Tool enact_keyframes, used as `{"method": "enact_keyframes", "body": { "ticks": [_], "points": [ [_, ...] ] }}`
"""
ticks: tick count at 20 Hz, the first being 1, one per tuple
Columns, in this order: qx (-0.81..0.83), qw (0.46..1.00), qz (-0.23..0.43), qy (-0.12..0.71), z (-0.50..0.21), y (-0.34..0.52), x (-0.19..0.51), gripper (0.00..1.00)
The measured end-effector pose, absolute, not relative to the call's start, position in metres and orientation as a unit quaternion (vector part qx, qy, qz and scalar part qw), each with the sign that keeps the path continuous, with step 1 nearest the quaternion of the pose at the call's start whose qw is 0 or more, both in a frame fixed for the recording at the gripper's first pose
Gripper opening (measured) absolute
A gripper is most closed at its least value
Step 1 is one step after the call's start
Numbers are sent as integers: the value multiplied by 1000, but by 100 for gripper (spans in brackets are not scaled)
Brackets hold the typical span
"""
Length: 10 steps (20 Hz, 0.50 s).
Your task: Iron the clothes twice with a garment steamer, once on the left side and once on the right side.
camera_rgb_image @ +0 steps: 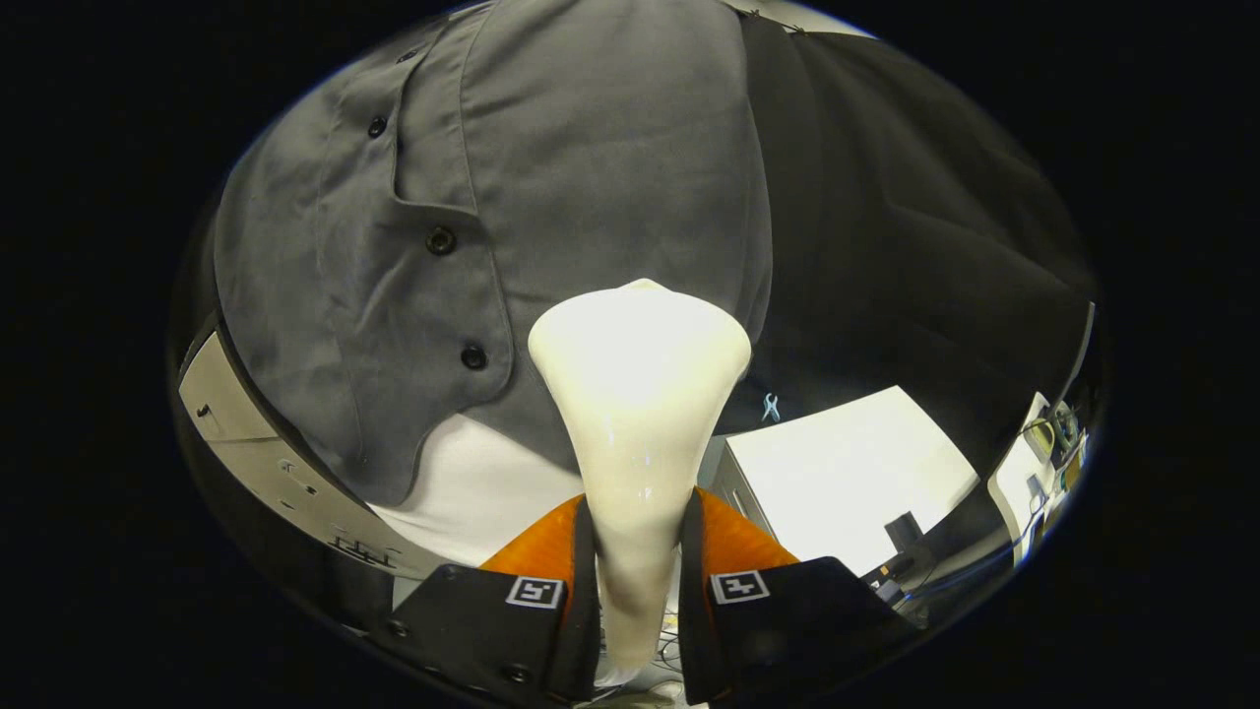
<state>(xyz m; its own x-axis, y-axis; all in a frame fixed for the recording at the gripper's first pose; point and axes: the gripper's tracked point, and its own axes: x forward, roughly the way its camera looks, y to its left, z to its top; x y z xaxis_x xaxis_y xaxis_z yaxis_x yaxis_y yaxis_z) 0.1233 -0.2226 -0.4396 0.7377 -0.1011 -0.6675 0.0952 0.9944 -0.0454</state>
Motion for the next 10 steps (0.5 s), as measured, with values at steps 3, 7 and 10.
{"method": "enact_keyframes", "body": {
  "ticks": [3,7,10],
  "points": [
    [3,932,-58,359,-442,-221,113,40],
    [7,936,-65,347,-424,-220,98,41],
    [9,943,-67,327,-393,-215,88,40]
  ]
}}
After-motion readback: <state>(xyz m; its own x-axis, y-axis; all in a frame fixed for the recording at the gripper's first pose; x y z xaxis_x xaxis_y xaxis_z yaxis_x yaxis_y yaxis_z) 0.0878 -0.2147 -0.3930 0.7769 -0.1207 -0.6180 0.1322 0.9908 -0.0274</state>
